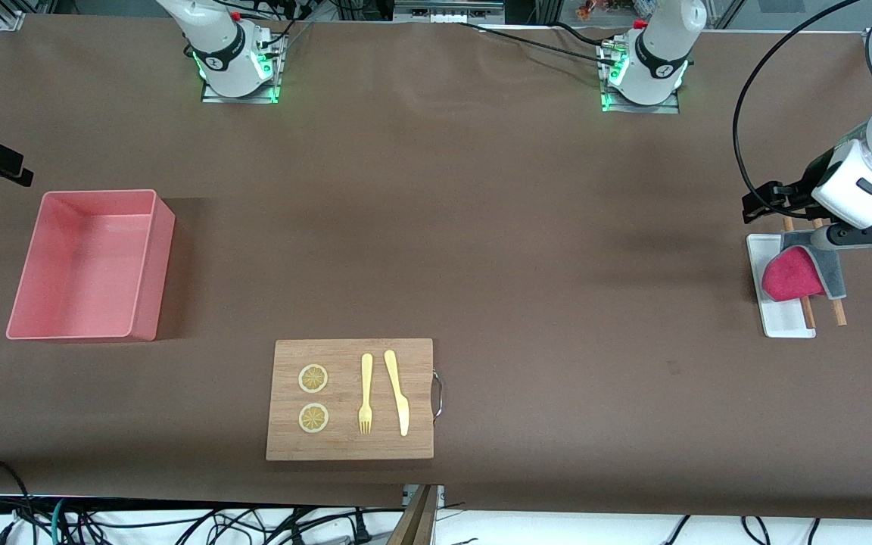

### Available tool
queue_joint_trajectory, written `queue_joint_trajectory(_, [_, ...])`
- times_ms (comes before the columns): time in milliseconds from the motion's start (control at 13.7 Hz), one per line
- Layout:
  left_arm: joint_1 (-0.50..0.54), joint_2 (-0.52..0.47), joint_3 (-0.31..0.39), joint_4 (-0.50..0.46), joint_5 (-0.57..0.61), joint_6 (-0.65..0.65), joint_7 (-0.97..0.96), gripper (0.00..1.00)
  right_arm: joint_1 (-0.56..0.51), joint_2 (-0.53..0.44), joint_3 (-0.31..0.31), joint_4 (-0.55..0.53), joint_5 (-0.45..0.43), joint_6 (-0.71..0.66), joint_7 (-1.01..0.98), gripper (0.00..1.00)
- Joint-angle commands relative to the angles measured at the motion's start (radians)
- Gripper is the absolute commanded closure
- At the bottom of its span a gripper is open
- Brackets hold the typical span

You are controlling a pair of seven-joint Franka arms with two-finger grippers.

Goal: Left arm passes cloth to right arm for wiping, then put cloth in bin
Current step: 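Move the left gripper toward the grey-pink cloth on the white holder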

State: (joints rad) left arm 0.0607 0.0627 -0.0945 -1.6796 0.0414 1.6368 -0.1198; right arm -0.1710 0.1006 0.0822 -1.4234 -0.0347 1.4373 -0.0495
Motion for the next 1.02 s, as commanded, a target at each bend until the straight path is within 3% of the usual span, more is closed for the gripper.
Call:
queue_joint_trajectory(0, [-0.005, 0.003, 0.001, 0.014, -0.018, -0.038, -0.008, 0.00, -0.008, 0.008, 0.001, 0.021, 0.012, -0.005, -0.012, 0.00])
queue_joint_trajectory(950, [0.004, 0.015, 0.007, 0.043, 0.021, -0.038, -0.056, 0.00, -0.008, 0.010, 0.001, 0.021, 0.013, -0.005, -0.012, 0.00])
